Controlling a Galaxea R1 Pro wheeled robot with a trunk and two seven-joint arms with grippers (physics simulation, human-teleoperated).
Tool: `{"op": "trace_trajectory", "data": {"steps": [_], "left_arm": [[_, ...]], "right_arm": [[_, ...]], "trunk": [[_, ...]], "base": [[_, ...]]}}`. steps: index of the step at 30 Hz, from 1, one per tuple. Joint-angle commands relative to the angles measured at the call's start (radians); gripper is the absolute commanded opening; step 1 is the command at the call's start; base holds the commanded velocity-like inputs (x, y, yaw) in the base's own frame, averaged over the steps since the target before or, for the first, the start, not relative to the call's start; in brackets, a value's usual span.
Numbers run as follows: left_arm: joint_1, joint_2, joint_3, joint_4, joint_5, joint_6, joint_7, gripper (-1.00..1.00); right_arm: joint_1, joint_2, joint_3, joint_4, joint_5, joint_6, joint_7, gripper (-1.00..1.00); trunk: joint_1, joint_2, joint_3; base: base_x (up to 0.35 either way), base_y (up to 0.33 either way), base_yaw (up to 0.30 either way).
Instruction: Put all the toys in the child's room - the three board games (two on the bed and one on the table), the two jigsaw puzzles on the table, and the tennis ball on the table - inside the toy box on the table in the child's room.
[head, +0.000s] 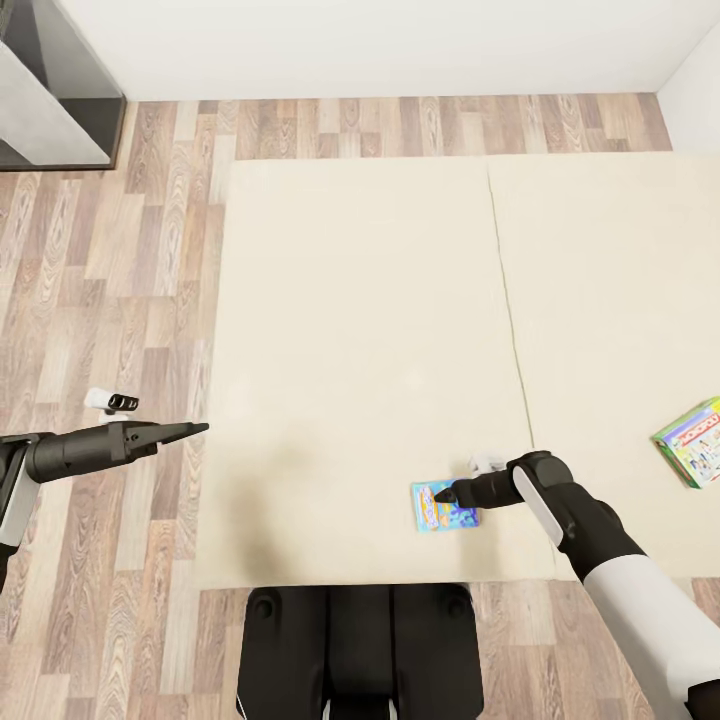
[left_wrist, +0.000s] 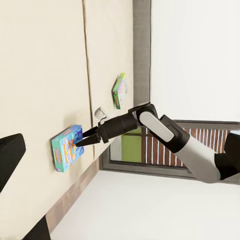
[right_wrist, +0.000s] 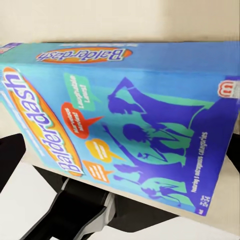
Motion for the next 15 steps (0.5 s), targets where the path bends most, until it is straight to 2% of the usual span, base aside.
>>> {"op": "trace_trajectory", "data": {"steps": [1, 15], "left_arm": [[0.000, 0.000, -0.001, 0.000, -0.001, 0.011, -0.004, 1.00], [0.000, 0.000, 0.000, 0.000, 0.001, 0.011, -0.004, 1.00]], "right_arm": [[0.000, -0.001, 0.002, -0.001, 0.005, 0.003, 0.006, 1.00], [0.000, -0.001, 0.002, -0.001, 0.005, 0.001, 0.006, 1.00]], "trunk": [[0.001, -0.002, -0.001], [0.001, -0.002, -0.001]], "base": [[0.000, 0.132, 0.000], [0.000, 0.031, 0.000]]}}
